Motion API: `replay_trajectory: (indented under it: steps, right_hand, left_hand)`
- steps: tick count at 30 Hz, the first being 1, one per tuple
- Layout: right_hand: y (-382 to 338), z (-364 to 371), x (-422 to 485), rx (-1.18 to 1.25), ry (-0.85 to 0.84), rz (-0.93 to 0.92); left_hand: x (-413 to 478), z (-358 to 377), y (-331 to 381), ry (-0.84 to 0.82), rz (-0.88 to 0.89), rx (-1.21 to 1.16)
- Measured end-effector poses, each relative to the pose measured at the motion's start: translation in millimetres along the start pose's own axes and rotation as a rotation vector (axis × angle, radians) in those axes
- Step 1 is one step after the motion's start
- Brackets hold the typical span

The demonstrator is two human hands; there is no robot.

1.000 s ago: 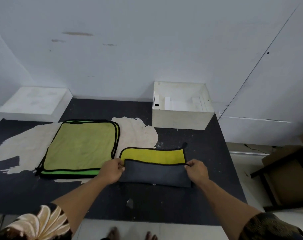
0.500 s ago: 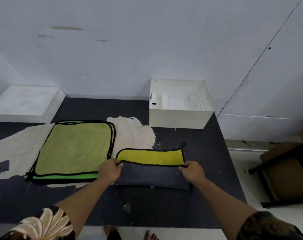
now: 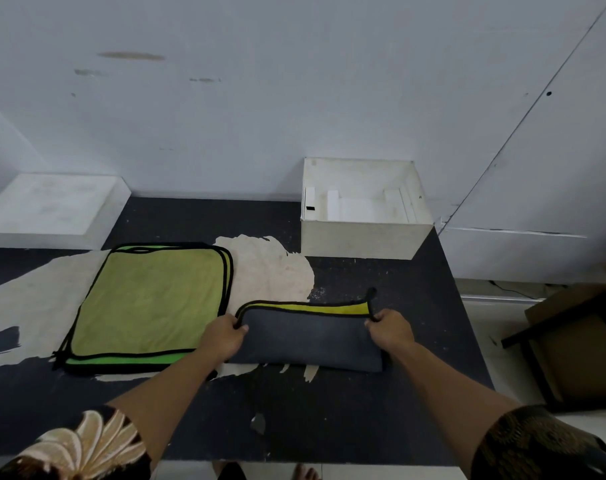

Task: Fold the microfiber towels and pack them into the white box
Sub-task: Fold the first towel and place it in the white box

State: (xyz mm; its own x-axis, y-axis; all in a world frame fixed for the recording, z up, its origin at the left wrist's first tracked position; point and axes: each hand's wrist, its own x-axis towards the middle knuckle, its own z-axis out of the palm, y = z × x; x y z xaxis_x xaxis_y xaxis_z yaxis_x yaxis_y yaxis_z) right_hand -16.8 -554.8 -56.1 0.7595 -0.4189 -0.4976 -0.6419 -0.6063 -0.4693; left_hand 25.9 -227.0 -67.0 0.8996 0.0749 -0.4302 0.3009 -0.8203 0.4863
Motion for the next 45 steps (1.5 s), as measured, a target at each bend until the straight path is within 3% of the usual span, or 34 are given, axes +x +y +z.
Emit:
replay_trajectory:
  steps: [3,10,15,23,35,45]
  right_hand:
    - [5,6,2,-0.024,-0.059,0.034]
    - [-11,-1,14,0.072,0.133,-0.003]
    - [-8,5,19,0.012,0.056,0.045]
    - [-9,6,19,-0.050,0.014,0.052]
    - [-12,-1,24,-0.004,0.096,0.049]
    - [-9,0,9,0.109,0.131,0.047]
  left_hand:
    - [1,2,-1,-0.026,0.000,0.059]
    - [0,-2,2,0.023,-0.032,-0.036]
    - [4,-4,3,-0.033,-0.035,-0.023]
    - [19,-3,10,0.019,0.041,-0.051]
    - [33,-9,13,0.120,-0.033,-0.191]
    - [19,0,12,0.117,0.030,-0.069]
